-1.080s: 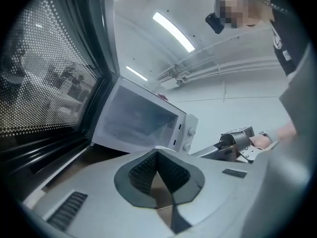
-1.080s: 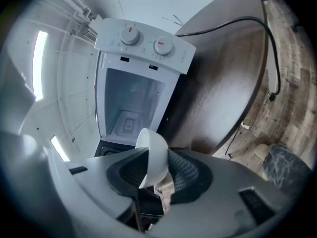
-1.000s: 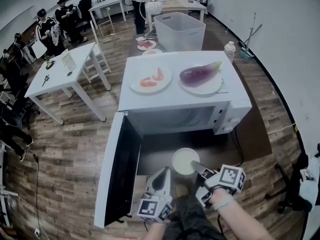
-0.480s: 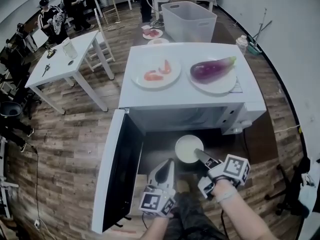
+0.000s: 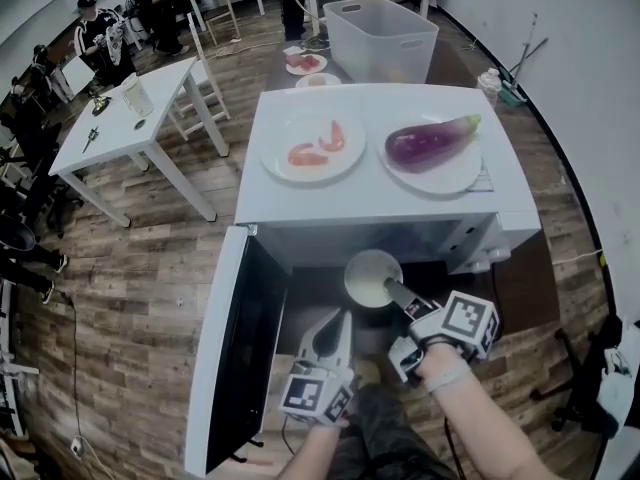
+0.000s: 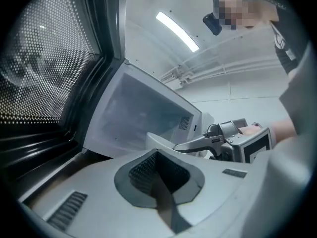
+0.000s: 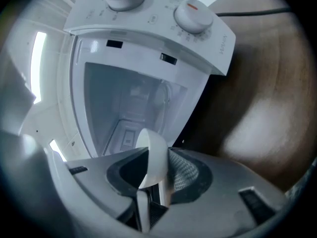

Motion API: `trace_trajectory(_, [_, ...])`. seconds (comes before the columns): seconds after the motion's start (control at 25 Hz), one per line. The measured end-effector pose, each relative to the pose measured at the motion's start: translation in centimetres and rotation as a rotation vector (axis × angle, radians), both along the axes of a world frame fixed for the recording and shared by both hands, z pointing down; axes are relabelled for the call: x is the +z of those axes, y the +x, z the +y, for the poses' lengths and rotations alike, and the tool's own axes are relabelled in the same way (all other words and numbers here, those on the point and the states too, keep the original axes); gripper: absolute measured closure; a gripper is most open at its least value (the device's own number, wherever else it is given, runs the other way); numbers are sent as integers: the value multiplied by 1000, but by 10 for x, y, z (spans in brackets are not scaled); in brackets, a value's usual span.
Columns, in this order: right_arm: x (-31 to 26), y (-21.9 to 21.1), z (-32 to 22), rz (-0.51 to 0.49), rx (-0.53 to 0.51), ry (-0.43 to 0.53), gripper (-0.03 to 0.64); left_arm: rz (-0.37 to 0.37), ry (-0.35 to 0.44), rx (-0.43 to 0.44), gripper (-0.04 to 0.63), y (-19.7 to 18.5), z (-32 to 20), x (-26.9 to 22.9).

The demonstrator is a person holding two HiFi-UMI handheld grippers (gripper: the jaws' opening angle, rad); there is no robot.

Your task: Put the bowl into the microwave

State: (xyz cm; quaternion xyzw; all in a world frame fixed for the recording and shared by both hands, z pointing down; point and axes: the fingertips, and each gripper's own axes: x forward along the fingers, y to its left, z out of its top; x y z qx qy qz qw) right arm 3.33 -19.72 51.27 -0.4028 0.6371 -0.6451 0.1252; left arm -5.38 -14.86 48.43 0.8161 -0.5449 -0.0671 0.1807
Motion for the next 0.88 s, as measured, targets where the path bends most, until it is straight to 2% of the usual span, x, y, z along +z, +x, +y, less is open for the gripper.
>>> trace_trajectory(0.88, [-6,-21,-41,54,40,10,500,19,18,17,594,3,-43,-7])
